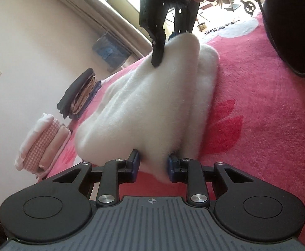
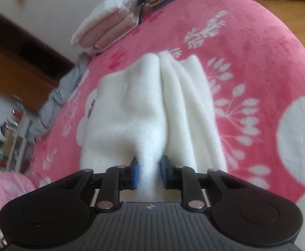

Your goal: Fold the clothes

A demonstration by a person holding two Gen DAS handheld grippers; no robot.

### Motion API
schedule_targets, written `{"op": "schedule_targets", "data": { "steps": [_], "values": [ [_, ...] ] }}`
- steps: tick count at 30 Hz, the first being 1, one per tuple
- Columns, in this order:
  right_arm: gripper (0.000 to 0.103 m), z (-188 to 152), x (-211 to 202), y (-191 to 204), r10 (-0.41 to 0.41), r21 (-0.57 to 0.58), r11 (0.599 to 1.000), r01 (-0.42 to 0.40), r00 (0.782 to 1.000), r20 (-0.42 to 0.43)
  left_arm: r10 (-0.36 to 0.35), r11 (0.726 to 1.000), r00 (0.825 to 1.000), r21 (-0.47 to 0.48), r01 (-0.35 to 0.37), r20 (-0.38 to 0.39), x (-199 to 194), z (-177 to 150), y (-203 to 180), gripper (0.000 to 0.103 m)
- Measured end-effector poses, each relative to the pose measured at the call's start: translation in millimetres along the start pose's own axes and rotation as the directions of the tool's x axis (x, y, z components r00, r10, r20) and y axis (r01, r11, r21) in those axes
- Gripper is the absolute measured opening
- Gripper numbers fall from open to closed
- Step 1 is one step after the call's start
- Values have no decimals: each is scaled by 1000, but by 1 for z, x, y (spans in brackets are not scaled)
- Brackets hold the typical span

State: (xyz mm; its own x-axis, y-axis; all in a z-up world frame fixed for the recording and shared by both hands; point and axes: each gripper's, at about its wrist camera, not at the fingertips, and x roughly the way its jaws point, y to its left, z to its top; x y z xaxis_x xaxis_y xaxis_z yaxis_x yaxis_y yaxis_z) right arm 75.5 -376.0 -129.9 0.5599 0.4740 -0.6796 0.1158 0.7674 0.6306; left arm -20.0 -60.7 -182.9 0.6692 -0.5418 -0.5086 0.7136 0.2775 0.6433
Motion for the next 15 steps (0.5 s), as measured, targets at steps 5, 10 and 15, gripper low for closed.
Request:
{"op": "schedule_targets", "data": {
  "steps": [5,10,15],
  "values": [
    [47,-4,-24,-3,-19,83,996,15,999,41,-6,1000,1000,14,5,4,0,0,-1,27],
    [63,-7,-36,-16,-14,182,983,8,1000,28,-1,1000,1000,27,1,10,0,-2,-2,27],
    [68,-11,-26,-25,-20,247,969,30,999,-44,-1,1000,1000,31,0,14,0,-3,-2,28]
  ]
}}
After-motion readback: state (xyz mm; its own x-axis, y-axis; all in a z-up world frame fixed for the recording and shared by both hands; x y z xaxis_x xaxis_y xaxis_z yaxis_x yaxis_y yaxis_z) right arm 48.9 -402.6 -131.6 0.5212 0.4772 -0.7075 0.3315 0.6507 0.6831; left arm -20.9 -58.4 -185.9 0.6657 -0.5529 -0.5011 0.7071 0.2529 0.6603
